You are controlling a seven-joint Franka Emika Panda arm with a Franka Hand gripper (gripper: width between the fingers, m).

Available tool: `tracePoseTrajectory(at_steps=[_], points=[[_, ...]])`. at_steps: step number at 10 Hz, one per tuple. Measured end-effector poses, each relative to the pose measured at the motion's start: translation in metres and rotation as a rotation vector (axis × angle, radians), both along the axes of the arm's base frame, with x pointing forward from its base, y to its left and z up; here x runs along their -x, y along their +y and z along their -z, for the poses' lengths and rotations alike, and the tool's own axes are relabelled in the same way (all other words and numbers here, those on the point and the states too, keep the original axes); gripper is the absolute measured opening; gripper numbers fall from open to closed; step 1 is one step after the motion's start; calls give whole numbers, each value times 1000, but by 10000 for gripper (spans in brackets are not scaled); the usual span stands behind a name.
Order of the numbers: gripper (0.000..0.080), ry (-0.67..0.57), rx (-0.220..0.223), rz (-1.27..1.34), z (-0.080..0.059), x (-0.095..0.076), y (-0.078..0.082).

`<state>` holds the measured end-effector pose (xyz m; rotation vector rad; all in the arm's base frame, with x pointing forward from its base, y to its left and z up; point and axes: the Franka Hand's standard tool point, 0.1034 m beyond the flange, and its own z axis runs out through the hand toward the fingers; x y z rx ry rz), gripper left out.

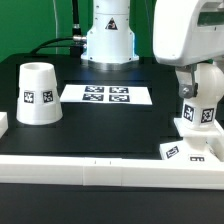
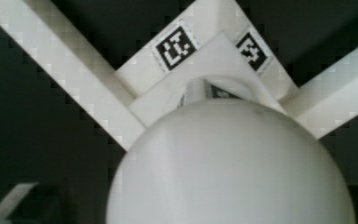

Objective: Assemble lamp

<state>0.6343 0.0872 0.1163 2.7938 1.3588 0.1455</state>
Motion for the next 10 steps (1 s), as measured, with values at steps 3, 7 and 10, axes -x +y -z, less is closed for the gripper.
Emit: tracePoseTrajectory(at_steps=[3,7,10], points=[[699,-4,52,-259,0,0,-1],[699,0,121,-581,1,1,5],[699,3,146,-736,2,1,7]])
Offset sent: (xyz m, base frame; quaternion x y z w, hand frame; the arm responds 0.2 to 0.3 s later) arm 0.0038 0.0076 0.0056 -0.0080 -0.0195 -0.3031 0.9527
